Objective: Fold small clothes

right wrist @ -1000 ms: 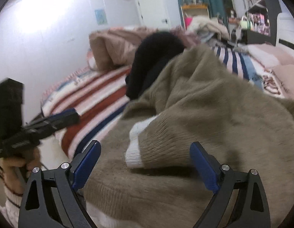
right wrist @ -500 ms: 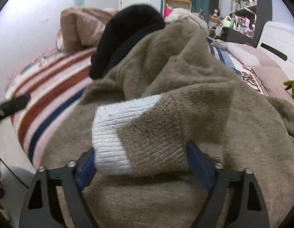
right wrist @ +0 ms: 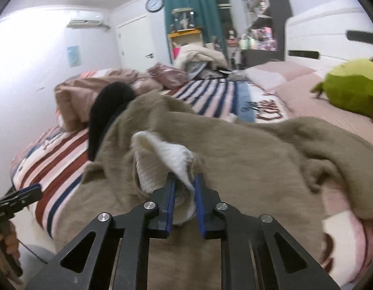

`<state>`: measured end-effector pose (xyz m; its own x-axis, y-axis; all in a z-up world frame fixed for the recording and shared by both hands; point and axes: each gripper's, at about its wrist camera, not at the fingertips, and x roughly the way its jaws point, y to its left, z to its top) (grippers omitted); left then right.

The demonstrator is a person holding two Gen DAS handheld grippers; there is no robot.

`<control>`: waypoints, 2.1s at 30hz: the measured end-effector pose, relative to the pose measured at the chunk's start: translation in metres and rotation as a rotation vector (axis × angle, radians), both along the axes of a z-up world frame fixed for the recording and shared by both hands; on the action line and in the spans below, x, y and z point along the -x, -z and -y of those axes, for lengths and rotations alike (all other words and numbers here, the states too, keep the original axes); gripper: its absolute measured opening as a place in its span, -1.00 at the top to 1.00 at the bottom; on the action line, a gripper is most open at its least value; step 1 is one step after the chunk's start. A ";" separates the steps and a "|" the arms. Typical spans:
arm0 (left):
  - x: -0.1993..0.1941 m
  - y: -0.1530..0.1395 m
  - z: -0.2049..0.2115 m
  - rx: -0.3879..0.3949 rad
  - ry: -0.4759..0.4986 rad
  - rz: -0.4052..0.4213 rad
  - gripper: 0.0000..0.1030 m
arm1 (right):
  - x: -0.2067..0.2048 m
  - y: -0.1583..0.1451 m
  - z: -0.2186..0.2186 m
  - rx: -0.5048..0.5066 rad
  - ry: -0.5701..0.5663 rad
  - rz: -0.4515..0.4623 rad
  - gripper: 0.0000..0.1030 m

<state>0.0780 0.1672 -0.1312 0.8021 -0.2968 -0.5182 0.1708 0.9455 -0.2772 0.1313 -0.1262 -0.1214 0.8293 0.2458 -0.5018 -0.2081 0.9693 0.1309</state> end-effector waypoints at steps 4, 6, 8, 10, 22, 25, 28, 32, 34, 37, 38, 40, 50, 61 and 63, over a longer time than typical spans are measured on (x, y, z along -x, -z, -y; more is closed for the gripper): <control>-0.001 0.000 0.016 -0.021 -0.006 -0.016 -0.34 | 0.010 0.005 0.045 -0.035 0.078 -0.002 0.92; -0.003 0.001 0.025 -0.034 -0.004 -0.021 -0.34 | 0.016 0.007 0.065 -0.054 0.099 -0.001 0.95; -0.006 0.003 0.031 -0.036 0.000 -0.026 -0.34 | 0.022 0.007 0.082 -0.064 0.105 0.006 0.95; -0.009 0.003 0.039 -0.032 0.016 -0.029 -0.34 | 0.029 0.008 0.095 -0.109 0.071 0.003 0.90; -0.011 0.006 0.041 -0.015 0.010 -0.012 -0.34 | -0.032 0.022 0.060 -0.185 -0.216 -0.109 0.36; -0.005 0.008 0.036 -0.015 -0.003 -0.014 -0.34 | -0.029 0.023 0.055 -0.166 -0.209 -0.116 0.92; -0.002 0.011 0.033 0.001 -0.013 -0.020 -0.34 | -0.003 0.008 0.062 -0.114 -0.166 -0.045 0.93; -0.002 0.017 0.035 -0.018 -0.019 -0.036 -0.35 | 0.023 0.002 0.090 -0.112 -0.110 -0.040 0.93; -0.003 0.021 0.038 -0.035 -0.020 -0.053 -0.39 | 0.025 0.008 0.099 -0.133 -0.117 -0.076 0.88; 0.000 0.030 0.039 -0.087 -0.028 -0.086 -0.43 | 0.023 0.027 0.103 -0.108 -0.112 -0.186 0.55; 0.002 0.033 0.036 -0.104 -0.039 -0.097 -0.44 | 0.028 0.028 0.106 -0.110 -0.108 -0.183 0.27; 0.003 0.038 0.029 -0.106 -0.062 -0.120 -0.47 | 0.040 0.028 0.117 -0.135 -0.101 -0.166 -0.28; -0.017 0.069 0.053 -0.092 0.032 -0.207 -0.08 | 0.048 0.074 0.101 -0.174 -0.251 -0.314 -0.20; 0.040 0.042 0.054 -0.028 0.144 -0.149 0.89 | 0.075 0.058 0.113 -0.234 -0.288 -0.258 0.82; 0.053 0.037 0.053 -0.021 0.169 -0.150 0.89 | 0.087 0.053 0.118 -0.229 -0.297 -0.261 0.90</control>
